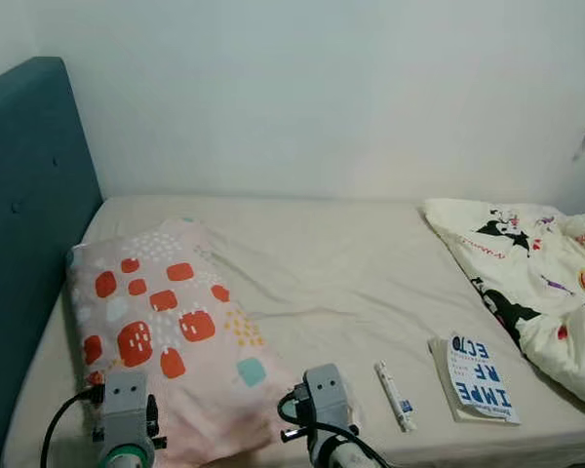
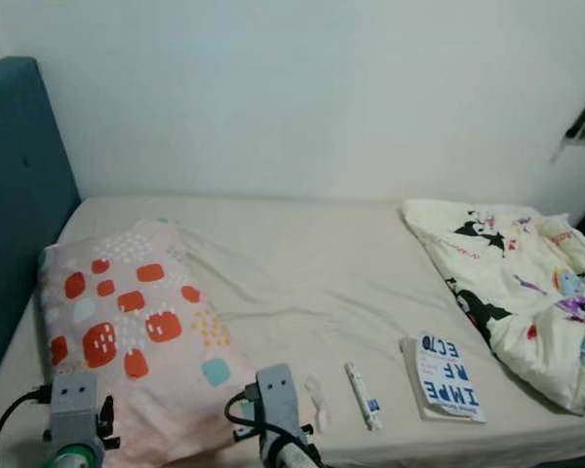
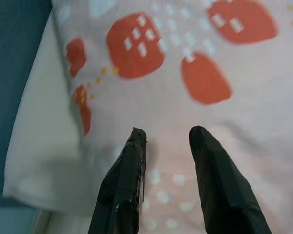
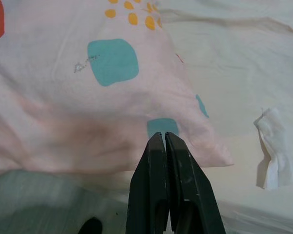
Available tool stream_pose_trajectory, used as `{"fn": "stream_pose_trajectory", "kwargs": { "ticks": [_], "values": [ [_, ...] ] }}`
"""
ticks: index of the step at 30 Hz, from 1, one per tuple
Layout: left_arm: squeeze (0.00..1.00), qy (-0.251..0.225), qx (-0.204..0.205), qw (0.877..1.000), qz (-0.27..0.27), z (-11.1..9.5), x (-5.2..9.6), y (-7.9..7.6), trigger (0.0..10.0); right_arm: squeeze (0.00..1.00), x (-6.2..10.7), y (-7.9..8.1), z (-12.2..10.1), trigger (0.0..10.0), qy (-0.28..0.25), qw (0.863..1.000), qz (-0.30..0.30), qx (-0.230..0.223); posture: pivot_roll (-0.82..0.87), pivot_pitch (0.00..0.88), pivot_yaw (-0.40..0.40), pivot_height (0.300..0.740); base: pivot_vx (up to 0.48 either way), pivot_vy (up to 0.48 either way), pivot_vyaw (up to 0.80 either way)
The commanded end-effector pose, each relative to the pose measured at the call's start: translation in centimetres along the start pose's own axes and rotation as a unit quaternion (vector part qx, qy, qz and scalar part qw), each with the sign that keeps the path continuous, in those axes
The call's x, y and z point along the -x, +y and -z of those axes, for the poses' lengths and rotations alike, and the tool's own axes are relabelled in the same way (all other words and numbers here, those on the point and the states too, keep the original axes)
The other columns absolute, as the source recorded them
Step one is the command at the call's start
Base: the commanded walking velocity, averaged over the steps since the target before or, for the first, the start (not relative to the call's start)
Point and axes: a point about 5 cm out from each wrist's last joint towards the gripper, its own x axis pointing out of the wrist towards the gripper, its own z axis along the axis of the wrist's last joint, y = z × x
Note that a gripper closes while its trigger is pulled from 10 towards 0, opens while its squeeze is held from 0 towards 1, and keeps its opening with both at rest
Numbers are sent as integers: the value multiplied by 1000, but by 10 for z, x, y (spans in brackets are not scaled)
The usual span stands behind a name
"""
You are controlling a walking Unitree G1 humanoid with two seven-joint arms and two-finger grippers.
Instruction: Clean up the room
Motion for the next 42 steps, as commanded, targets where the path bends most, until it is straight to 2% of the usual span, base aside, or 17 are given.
{"fn": "stream_pose_trajectory", "kwargs": {
  "ticks": [1,8,9,12,27,32,36,42],
  "values": [
    [0,-1,-12,1000,8,3,2,-1,10000,0,3,-4,8,10000,12,1000,8,-4,133,69,-13,703,0,0,0],
    [0,-15,-16,1000,10,0,3,-3,10000,0,4,-4,5,10000,-12,999,5,-41,128,52,-21,703,0,0,0],
    [0,-14,-15,1000,9,0,4,-1,10000,0,4,-2,4,10000,-16,998,1,-58,129,47,-3,703,0,0,0],
    [0,-13,-12,1000,12,1,6,1,10000,0,3,-1,3,10000,-16,998,0,-68,129,48,2,703,0,0,0],
    [0,-8,-8,1000,-12,4,6,5,10000,0,3,-3,3,10000,-12,999,-7,-34,133,44,-8,703,0,0,0],
    [0,-8,-11,1000,2,7,10,-4,10000,0,5,-3,5,10000,-15,999,-12,-43,126,44,-11,703,0,0,0],
    [0,-32,-20,999,13,-3,8,-11,10000,0,4,-2,0,10000,-31,997,-20,-63,125,45,-18,703,0,0,0],
    [0,-51,-36,998,27,-12,6,-16,10000,0,4,-2,-1,10000,-30,998,-22,-49,119,51,-18,703,0,0,0]
  ]
}}
